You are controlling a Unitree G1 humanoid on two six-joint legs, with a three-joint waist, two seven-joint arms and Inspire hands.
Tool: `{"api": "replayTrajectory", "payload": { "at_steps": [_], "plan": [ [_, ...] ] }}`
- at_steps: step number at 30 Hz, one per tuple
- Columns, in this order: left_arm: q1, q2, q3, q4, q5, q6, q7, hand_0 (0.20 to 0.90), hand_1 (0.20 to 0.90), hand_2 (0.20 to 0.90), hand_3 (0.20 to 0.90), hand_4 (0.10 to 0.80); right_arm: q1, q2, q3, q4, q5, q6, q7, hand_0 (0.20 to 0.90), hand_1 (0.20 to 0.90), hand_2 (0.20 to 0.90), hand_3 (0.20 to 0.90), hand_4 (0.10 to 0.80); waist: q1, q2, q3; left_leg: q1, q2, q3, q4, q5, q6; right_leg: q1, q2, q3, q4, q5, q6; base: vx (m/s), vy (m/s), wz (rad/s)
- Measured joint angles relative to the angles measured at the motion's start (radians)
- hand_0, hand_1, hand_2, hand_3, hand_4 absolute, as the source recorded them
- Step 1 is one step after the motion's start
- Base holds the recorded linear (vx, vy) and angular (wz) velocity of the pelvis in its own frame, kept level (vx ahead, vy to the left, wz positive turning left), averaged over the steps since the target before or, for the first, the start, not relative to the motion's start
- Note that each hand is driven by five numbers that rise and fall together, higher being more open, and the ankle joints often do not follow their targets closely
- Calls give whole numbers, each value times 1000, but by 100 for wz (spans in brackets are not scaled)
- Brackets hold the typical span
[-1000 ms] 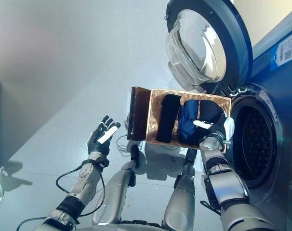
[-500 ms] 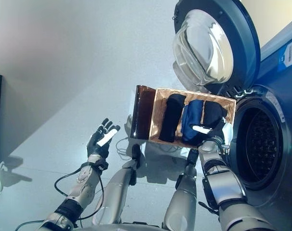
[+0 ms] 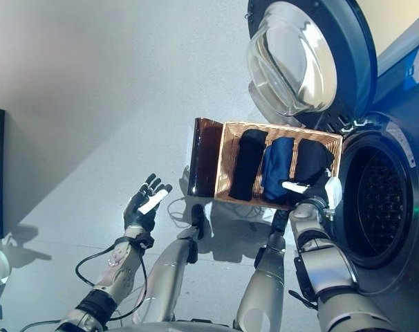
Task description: Pick up the clothes and place them into the washing machine
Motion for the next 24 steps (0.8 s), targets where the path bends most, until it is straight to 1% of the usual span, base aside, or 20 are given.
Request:
{"api": "replayTrajectory", "payload": {
  "at_steps": [2, 4, 8, 9, 14, 16, 17, 19, 20, 21, 24],
  "plan": [
    [1, 0, -1, 0, -1, 0, -3, 900, 900, 900, 900, 800, 3, -4, -25, 4, 1, 0, 1, 900, 900, 900, 900, 800, 2, 4, 0, 6, -1, 3, -4, 0, 0, 1, 0, 2, 1, 0, 0, -44, -23, -4],
    [1, 1, -1, -9, -3, 0, -11, 900, 900, 900, 900, 800, 2, -14, -25, 9, 1, 0, 3, 900, 900, 900, 900, 800, 2, 14, 3, 6, -5, 2, -2, 0, 1, -9, -4, 5, 20, -7, 3, -54, -11, 1],
    [4, 3, 0, -51, -8, 0, -19, 900, 900, 900, 900, 800, -2, -25, -23, 9, 1, -1, 4, 900, 900, 900, 900, 800, 6, 34, 2, -28, -8, 2, 32, -9, 1, -73, -12, 24, 118, -55, 4, -40, -24, 6],
    [6, 4, 0, -73, -8, 0, -21, 900, 900, 900, 900, 800, -3, -29, -24, 9, 1, -1, 4, 900, 900, 900, 900, 800, 5, 41, 4, -53, -6, -1, 72, -27, -1, -101, -14, 28, 168, -82, 3, -9, -28, 11],
    [31, 4, 0, -115, -46, 0, -44, 900, 900, 900, 900, 800, -4, -37, -29, 12, 2, -2, 4, 900, 900, 900, 900, 800, 13, 45, 3, -99, -7, -5, 157, -62, -2, -163, -25, 47, 286, -137, -1, -1, -13, 6],
    [50, 5, 0, -136, -48, 0, -48, 900, 900, 900, 900, 800, -4, -41, -30, 20, 3, -2, 7, 900, 900, 900, 900, 800, 21, 45, 3, -109, -7, -5, 177, -73, -3, -178, -26, 55, 306, -150, -2, 0, 0, 0],
    [56, 8, 1, -145, -49, 0, -48, 900, 900, 900, 900, 800, -4, -42, -30, 21, 4, -2, 7, 812, 812, 812, 812, 737, 23, 45, 3, -118, -6, -5, 185, -78, -4, -188, -26, 57, 318, -155, -3, 0, 0, 0],
    [65, 13, 3, -160, -60, 0, -51, 900, 900, 900, 900, 800, -4, -45, -30, 20, 4, -4, 5, 496, 496, 496, 496, 512, 24, 46, 2, -136, -5, -9, 197, -84, 0, -203, -25, 57, 326, -156, -3, -8, 2, 2],
    [69, 14, 3, -160, -60, 0, -54, 900, 900, 900, 900, 800, -7, -50, -23, 27, 2, -4, 4, 291, 291, 291, 291, 365, 25, 46, 2, -149, -6, -12, 208, -87, 0, -211, -25, 57, 333, -157, -2, -17, 12, 4],
    [71, 15, 3, -160, -60, 1, -57, 900, 900, 900, 900, 800, -15, -55, -22, 32, 1, -3, 4, 200, 200, 200, 200, 300, 25, 46, 2, -154, -6, -14, 213, -88, 0, -213, -24, 57, 333, -157, -2, -5, 21, 4],
    [79, 21, 2, -164, -60, 2, -66, 900, 900, 900, 900, 800, -39, -89, -24, 67, 0, 1, 16, 200, 200, 200, 200, 300, 29, 47, 1, -171, -8, -16, 227, -89, 3, -222, -25, 59, 335, -157, -2, 3, 20, 5]
  ]
}}
